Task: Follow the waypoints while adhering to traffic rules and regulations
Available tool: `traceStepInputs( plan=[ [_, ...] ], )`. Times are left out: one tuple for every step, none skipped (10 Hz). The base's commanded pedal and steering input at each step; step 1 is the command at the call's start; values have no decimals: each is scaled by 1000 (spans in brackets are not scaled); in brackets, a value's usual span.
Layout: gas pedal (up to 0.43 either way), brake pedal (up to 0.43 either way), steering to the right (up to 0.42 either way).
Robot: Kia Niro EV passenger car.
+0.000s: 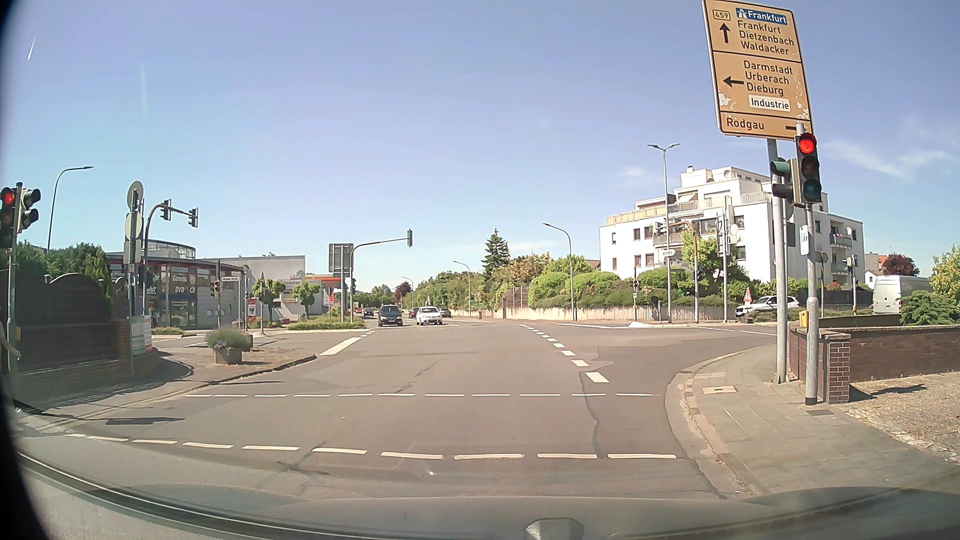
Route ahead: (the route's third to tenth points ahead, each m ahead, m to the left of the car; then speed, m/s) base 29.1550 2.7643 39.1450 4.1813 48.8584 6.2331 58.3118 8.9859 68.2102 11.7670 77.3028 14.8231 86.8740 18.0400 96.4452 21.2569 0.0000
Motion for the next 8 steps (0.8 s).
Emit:
traceStepInputs(
  plan=[
    [0, 366, -5],
    [0, 366, -5],
    [0, 366, -5],
    [0, 366, -5],
    [0, 366, -5],
    [0, 366, -5],
    [0, 366, -5],
    [0, 366, -5]
  ],
)
